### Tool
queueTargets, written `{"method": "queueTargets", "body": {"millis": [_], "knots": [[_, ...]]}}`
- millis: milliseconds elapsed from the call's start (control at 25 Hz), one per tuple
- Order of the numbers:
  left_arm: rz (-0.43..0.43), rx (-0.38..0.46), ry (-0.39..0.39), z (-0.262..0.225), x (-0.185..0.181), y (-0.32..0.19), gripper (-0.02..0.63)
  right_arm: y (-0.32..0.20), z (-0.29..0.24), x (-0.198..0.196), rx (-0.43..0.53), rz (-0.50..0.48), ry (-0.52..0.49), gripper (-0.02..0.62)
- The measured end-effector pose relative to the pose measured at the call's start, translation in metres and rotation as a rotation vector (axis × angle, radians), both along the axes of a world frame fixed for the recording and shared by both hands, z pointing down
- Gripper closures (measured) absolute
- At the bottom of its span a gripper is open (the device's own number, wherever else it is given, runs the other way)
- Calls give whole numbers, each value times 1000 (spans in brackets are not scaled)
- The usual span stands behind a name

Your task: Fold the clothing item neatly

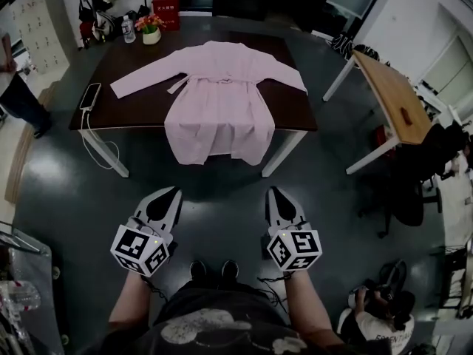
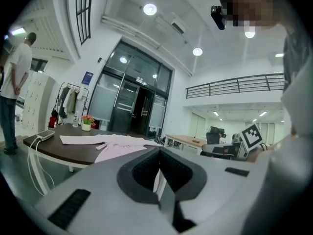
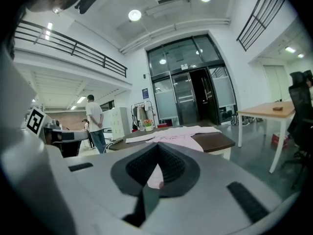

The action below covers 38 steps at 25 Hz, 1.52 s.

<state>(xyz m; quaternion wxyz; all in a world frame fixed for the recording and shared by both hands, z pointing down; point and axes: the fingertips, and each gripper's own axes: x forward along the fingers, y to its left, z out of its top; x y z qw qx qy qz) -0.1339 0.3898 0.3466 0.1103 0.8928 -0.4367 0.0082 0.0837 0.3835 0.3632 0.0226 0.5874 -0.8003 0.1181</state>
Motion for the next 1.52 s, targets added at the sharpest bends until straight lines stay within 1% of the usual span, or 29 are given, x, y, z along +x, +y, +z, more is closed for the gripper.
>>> {"method": "queueTargets", "body": {"millis": [120,280,440,560,760,920,1080,1240,1320,1440,1520], "knots": [[-1,-7,0,1,-3,2,597,0,-1,-3,4,5,-2,603],[-19,-4,2,2,-18,0,597,-2,-4,-8,21,19,-33,603],[-26,6,24,0,-30,-5,597,-6,-13,-7,60,72,-67,603],[-12,16,7,6,-31,-13,595,-8,-11,-7,78,116,-35,603],[8,-3,-7,19,-25,-30,595,-10,-8,-8,125,118,16,603],[-6,-39,-17,36,-21,-46,595,-28,7,3,118,137,16,603],[-62,-59,-25,42,-14,-79,595,-68,26,24,97,165,5,603],[-114,-51,-47,32,-3,-122,595,-120,26,35,81,98,-61,603],[-144,-41,-52,24,1,-143,595,-145,22,35,94,43,-54,603],[-197,-31,-55,17,4,-166,595,-177,20,28,113,-35,-16,603],[-234,-32,-70,17,0,-177,595,-193,23,20,110,-75,-23,603]]}}
